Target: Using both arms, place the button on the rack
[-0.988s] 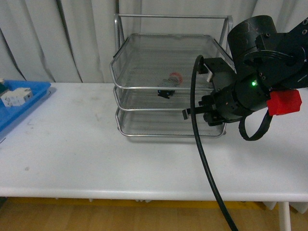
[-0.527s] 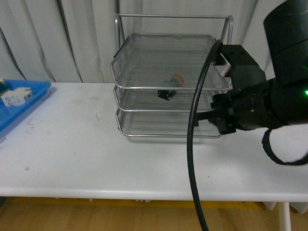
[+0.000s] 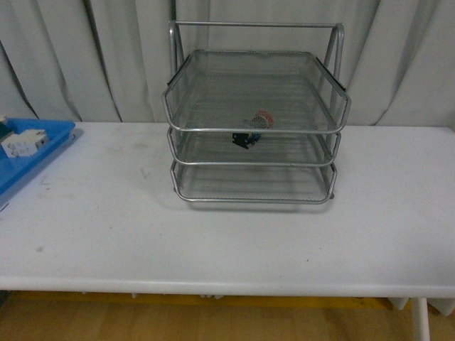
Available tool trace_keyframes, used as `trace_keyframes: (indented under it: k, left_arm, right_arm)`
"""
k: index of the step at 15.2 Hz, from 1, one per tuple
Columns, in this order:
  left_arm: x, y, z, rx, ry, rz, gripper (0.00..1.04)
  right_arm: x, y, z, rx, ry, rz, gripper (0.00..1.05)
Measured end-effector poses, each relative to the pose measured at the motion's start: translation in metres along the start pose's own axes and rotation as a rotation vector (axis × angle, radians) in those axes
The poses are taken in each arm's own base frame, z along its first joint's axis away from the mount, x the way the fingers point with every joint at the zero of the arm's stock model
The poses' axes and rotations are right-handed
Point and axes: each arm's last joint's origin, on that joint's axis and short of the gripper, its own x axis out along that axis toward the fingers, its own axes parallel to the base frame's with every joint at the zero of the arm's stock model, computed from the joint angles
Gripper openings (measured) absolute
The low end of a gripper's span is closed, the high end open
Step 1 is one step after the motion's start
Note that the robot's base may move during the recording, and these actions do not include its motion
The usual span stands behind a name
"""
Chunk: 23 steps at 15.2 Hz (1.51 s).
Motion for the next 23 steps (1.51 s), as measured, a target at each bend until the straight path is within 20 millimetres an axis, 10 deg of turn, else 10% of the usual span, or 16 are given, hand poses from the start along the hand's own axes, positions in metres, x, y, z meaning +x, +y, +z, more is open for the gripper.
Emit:
trace_keyframes:
  k: [4,19,23]
  left_arm:
    - [0.0,0.0,0.0,0.0,0.0,0.0,0.98]
    - [0.0,0.0,0.0,0.0,0.0,0.0,0.98]
    - [0.0,0.0,0.0,0.0,0.0,0.0,0.98]
  right_arm:
    - [-0.058,-0.024,-0.011,-0.099,-0.41,-0.43,0.02]
    - [-0.076,-0.036,-0.059,-0.13,-0.415,-0.407,0.02]
    - [-0.076,-0.036,-0.059,-0.131,-0.416,-0.407,0.24]
